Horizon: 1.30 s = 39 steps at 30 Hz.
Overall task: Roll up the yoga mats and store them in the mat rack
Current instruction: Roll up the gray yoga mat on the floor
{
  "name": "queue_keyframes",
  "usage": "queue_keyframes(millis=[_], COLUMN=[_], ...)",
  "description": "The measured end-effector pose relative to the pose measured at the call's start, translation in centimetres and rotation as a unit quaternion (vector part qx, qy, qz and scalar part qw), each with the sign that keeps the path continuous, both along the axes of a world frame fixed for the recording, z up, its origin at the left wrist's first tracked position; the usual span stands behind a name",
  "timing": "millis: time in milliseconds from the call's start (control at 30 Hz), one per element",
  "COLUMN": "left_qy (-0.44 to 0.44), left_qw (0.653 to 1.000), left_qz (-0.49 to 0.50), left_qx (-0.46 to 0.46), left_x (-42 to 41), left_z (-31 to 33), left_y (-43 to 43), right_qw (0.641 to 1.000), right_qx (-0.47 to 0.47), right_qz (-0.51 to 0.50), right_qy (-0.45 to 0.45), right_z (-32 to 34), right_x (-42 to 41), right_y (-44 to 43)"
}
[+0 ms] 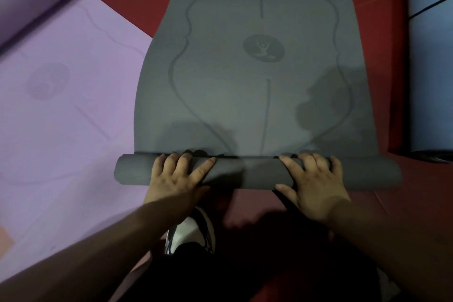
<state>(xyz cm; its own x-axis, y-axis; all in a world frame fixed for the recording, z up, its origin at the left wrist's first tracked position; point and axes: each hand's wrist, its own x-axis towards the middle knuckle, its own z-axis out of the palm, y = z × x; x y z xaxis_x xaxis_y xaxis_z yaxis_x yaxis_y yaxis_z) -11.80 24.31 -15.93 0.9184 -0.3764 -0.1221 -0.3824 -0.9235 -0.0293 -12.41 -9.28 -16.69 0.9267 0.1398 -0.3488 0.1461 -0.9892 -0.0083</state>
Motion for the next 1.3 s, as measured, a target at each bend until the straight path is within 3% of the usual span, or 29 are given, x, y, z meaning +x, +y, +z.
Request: queue_keyframes(millis=[433,733,900,1067,1300], left_qy=[0.090,-0.013,0.010,0.026,0.056], left_qw=[0.995,1.000,1.000,0.999,0.998], left_qz=[0.010,-0.002,0.012,0.018,0.016], left_qx=[0.043,0.004,-0.010,0.001,0.009], left_x=[3.4,1.6,2.0,3.3,4.4], left_z=[0.6,0.6,0.4,0.8,0.5], left_y=[0.2,-0.7,-0.5,-0.2,0.1], right_qw=[0.999,1.000,1.000,0.996,0.997], right_qx=[0.012,-0.002,-0.003,0.057,0.036], right_qz=[-0.015,0.000,0.007,-0.046,-0.045], right_qy=[-0.036,0.005,0.017,-0.057,-0.052], right_z=[-0.1,-0.3,0.1,0.5,-0.2], right_x=[0.5,2.4,2.8,1.3,1.9], right_y=[0.3,-0.3,-0.5,-0.2,-0.3])
